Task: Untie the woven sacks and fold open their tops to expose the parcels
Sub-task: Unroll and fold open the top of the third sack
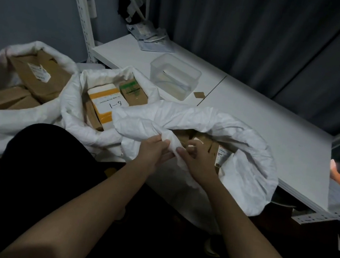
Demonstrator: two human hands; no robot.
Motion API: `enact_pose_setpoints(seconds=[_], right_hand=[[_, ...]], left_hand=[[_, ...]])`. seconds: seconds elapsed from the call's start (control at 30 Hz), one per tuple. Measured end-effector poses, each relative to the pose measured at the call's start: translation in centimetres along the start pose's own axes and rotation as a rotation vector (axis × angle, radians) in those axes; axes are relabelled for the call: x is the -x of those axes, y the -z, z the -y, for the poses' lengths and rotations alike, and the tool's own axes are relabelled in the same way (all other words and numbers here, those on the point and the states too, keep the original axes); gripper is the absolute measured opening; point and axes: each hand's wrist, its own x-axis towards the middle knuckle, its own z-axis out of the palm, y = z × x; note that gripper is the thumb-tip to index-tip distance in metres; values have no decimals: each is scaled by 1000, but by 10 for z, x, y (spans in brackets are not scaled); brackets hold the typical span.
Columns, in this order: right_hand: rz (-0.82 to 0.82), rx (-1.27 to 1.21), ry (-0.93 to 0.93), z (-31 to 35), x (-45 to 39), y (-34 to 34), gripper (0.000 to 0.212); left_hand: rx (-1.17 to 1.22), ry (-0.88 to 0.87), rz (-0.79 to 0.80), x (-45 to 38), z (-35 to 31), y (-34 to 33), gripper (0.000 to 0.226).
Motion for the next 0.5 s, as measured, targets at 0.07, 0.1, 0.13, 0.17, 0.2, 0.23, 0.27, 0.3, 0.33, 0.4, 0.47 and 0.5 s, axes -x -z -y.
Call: enact_pose_setpoints(seconds=[0.07, 0.1, 0.13, 0.17, 0.2, 0.23, 0.27, 0.3, 0.33, 0.4, 0.47, 0.5], right_hand=[[-78, 2, -4, 2, -2, -15, 9], [-124, 46, 50, 2, -2, -21, 3], [-139, 122, 146, 0, -1, -26, 7], [-110, 235, 278, -1, -2, -31, 10], [-42, 381, 416, -3, -1, -35, 10], [45, 513, 541, -4, 1, -39, 9], [137, 616, 595, -1, 4, -41, 10], [211, 702, 649, -2, 5, -41, 14], [241, 778, 720, -6, 6, -40, 18], [225, 758, 729, -14, 7, -34, 21], [117, 456, 446, -11, 7, -32, 26], [58, 262, 293, -2, 7, -33, 35]], left_hand=[[32, 28, -13, 3, 3, 7, 34], [55, 46, -28, 2, 2, 12, 29], [79, 64, -40, 3, -1, 15, 24], [98, 78, -69, 0, -5, 18, 23], [91, 85, -107, -5, -10, 20, 29], [65, 96, -144, -13, -14, 22, 39], [19, 111, -172, -20, -17, 22, 47], [-40, 118, -190, -24, -19, 20, 53], [-80, 111, -202, -26, -18, 18, 54], [-60, 88, -195, -33, -13, 17, 49], [29, 68, -169, -34, -7, 24, 46], [84, 62, -145, -35, -4, 28, 45]])
